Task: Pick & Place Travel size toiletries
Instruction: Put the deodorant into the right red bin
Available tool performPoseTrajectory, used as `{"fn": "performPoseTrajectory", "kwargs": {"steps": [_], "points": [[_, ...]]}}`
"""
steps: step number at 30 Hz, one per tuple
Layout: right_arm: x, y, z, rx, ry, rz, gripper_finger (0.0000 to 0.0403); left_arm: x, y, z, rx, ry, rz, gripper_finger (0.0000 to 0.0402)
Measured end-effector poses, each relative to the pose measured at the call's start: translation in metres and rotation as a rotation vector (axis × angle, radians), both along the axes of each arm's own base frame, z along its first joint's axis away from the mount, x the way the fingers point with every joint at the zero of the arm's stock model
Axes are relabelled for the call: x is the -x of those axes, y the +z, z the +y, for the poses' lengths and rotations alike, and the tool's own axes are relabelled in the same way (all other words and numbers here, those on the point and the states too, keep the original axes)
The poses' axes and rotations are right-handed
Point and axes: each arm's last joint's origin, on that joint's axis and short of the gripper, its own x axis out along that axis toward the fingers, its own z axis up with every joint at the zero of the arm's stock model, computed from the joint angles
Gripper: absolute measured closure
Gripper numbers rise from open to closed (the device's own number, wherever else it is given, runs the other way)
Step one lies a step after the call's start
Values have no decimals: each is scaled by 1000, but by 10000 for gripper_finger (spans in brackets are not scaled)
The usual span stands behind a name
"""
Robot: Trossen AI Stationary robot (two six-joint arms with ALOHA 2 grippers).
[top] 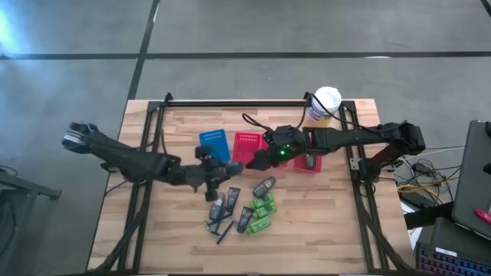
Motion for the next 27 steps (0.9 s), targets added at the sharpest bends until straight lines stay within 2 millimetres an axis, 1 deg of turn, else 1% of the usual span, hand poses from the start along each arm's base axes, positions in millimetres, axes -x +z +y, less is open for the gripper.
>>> {"fn": "performPoseTrajectory", "kwargs": {"steps": [2, 7, 13, 21, 24, 27], "points": [[-2, 0, 0, 1, 1, -12, 39, -9, 0, 2, -14, -21, 17, 205], [-4, -1, 0, 7, 0, -26, 39, -29, -9, 1, -29, -56, 79, 205], [-7, -5, 1, 13, 11, -14, 39, -47, -1, -1, -37, -57, 66, 205], [-7, -5, 1, 15, 14, -12, 42, -48, 6, 2, -53, -43, 49, 205], [-7, -5, 1, 9, 19, -12, 58, -48, 6, 5, -53, -33, 46, 205], [-8, -7, 1, 1, 17, -7, 84, -49, 5, 8, -53, -21, 50, 205]]}}
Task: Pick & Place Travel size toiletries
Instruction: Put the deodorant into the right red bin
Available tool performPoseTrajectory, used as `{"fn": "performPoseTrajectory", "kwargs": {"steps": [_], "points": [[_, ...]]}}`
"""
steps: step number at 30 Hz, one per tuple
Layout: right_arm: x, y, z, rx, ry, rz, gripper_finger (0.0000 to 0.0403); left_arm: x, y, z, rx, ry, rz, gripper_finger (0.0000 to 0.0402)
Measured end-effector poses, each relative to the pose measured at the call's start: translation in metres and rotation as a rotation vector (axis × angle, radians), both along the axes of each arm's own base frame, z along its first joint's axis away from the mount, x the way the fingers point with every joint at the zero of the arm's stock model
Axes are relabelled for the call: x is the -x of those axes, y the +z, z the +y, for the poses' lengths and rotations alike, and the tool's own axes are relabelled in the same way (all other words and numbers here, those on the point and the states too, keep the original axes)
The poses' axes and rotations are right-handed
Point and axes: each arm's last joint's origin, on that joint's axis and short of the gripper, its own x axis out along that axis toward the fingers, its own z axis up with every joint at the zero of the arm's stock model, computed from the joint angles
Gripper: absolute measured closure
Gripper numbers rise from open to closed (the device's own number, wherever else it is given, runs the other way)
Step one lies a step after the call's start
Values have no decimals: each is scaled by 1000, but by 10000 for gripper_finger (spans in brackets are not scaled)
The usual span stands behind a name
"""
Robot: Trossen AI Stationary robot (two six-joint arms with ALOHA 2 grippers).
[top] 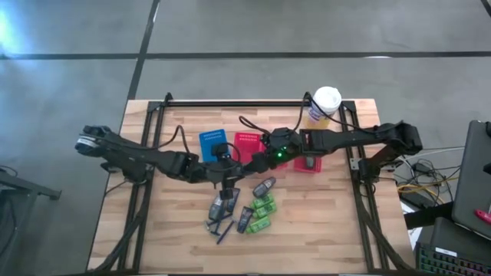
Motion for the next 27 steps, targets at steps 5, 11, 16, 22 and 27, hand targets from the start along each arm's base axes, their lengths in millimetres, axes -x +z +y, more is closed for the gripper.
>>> {"fn": "performPoseTrajectory", "kwargs": {"steps": [5, 11, 16, 22, 27], "points": [[-1, -2, 0, -13, -8, 6, 127, -1, 1, 3, 4, 9, -12, 205], [-2, -3, 0, -11, -11, 7, 175, -1, 0, 3, 18, -6, -8, 205], [-2, -3, 0, -6, -5, 7, 208, -1, 0, 4, 4, 13, -9, 194], [0, -6, -2, 33, -8, 38, 209, 0, 0, 3, -3, 17, -2, 157], [23, -8, -6, 142, -56, 215, 209, 8, -5, 4, 23, 49, 81, 154]]}}
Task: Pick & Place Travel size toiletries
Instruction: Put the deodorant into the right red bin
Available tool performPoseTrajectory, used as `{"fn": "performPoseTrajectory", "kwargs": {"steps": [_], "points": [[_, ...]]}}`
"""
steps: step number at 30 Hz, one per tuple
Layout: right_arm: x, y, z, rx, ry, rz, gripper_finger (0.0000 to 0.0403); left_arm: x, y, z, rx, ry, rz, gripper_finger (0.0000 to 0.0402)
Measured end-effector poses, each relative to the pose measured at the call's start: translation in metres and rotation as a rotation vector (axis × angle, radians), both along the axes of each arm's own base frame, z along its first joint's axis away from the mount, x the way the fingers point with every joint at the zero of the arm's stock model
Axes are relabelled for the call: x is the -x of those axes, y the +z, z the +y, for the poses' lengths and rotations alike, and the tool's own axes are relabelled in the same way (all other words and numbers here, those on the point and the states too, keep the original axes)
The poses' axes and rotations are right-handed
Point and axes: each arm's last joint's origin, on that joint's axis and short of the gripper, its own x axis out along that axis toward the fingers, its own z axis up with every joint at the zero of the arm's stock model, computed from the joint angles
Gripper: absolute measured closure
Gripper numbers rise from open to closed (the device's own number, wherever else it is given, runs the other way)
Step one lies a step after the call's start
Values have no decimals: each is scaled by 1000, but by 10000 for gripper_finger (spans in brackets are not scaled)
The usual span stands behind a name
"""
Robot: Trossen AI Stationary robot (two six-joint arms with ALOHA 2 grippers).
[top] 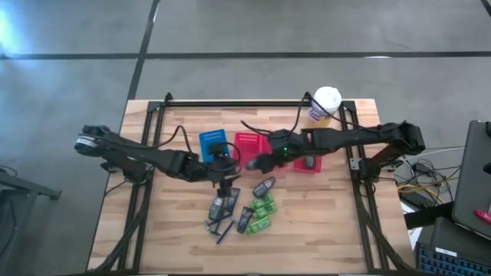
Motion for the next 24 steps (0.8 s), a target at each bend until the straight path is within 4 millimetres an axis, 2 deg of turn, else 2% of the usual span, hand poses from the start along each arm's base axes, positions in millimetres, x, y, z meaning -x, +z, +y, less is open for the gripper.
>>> {"fn": "performPoseTrajectory", "kwargs": {"steps": [3, 10, 13, 16, 21, 24], "points": [[22, 7, -2, 91, -58, 102, 207, 9, -2, 1, 24, 24, 42, 154], [89, 29, -2, 335, -293, 327, 203, 32, -5, 3, 90, 78, 31, 152], [108, 29, 0, 393, -366, 403, 202, 42, -10, 6, 92, 118, 23, 152], [110, 16, 1, 395, -374, 457, 202, 49, -13, 9, 84, 156, 7, 152], [104, -26, 0, 444, -427, 594, 201, 58, -19, 12, 78, 184, 5, 152], [100, -44, 1, 486, -475, 622, 200, 61, -19, 12, 95, 200, 0, 152]]}}
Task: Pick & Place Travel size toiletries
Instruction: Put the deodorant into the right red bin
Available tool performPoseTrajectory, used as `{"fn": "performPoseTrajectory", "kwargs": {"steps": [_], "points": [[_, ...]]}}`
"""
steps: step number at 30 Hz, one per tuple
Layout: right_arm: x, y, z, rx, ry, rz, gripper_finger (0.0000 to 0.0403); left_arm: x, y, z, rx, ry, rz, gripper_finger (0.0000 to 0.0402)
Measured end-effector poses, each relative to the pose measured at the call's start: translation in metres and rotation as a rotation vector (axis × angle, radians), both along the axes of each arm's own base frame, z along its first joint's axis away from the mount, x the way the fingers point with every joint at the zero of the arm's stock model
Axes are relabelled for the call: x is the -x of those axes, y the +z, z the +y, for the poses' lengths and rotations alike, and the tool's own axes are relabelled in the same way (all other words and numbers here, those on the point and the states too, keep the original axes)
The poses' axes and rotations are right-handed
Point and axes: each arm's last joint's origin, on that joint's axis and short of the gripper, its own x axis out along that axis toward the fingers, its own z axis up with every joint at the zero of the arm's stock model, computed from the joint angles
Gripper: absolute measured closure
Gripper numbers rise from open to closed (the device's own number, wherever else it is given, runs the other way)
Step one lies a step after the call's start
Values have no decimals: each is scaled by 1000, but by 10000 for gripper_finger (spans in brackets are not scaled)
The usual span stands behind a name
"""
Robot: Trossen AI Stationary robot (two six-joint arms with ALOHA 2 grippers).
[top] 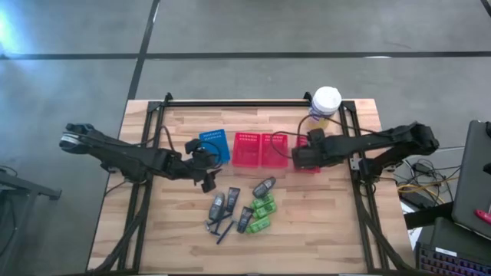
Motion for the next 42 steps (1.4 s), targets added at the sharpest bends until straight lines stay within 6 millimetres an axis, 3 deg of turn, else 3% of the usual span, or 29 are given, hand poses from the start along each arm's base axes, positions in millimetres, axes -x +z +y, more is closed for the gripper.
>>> {"fn": "performPoseTrajectory", "kwargs": {"steps": [8, 14, 19, 32, 42], "points": [[-12, -22, 0, 54, -10, -21, 195, 2, 2, 1, -14, -10, 0, 152], [-14, -44, 1, 38, -22, 25, 168, 2, 2, 3, -32, -17, 10, 152], [-15, -47, 1, 31, -33, 33, 139, 2, 1, 3, -33, -16, 17, 152], [-28, -7, 4, -35, 144, -58, 71, 2, 0, 3, -19, -30, 24, 152], [-40, 51, 8, -14, 525, -476, 100, 3, 1, 3, -4, -19, 12, 152]]}}
